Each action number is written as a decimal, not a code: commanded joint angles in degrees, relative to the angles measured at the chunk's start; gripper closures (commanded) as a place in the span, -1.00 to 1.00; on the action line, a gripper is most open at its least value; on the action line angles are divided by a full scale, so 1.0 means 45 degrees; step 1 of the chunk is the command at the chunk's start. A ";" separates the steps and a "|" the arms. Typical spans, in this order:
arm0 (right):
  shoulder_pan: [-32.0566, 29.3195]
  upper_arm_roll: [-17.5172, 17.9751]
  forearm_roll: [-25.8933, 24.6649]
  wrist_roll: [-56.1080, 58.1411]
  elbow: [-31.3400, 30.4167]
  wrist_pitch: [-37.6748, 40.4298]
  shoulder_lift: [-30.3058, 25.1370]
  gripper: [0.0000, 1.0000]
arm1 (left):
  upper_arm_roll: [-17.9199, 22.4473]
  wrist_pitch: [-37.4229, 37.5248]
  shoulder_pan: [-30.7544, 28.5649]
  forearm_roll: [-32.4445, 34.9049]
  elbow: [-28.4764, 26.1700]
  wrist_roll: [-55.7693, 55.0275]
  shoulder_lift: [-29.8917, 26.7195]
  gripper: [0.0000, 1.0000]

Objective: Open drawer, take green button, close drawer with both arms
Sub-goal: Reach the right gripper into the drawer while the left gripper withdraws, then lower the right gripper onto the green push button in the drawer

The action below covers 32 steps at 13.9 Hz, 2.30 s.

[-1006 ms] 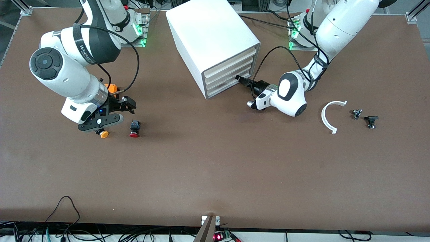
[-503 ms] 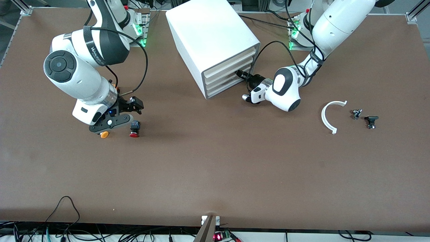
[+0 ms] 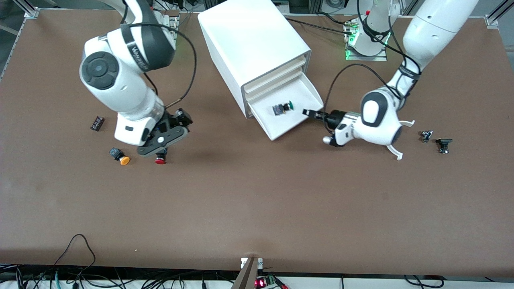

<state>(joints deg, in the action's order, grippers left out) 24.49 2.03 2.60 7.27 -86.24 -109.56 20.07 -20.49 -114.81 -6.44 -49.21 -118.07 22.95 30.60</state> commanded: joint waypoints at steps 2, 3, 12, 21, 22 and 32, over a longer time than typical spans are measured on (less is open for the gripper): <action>-0.0013 0.1769 0.0126 0.1836 0.2090 0.0557 0.1553 -1.00 | 0.0139 -0.0521 -0.0035 0.0428 0.0125 -0.0333 -0.0723 -1.00; -0.0013 0.2336 0.0087 0.2383 0.2538 0.0655 0.1923 -1.00 | 0.0139 -0.0657 -0.0131 0.0563 0.0203 -0.0372 -0.1151 -1.00; 0.1744 0.4450 -0.1298 0.3673 0.2895 -0.0398 0.3468 -1.00 | 0.2267 0.2203 -0.1519 0.7272 0.2153 -0.0722 -0.7186 -1.00; 0.1726 0.4100 -0.3446 0.7989 0.2836 -0.1649 0.4778 -1.00 | 0.2171 0.5572 -0.0914 1.1131 0.4578 -0.5392 -0.7562 -1.00; 0.1784 0.4099 -0.3467 0.8303 0.2836 -0.1765 0.4953 -1.00 | 0.2151 0.5572 -0.0991 1.1112 0.4598 -0.5392 -0.7542 -1.00; 0.2936 0.4158 -0.3526 0.8345 0.2933 -0.2801 0.5950 -1.00 | 0.2112 0.5475 -0.0992 1.0955 0.4656 -0.5392 -0.7542 -1.00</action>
<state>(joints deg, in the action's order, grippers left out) 37.59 20.53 -11.97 44.56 -75.07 -122.07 45.14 -10.71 -90.83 -10.89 -0.51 -98.69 -0.77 -3.86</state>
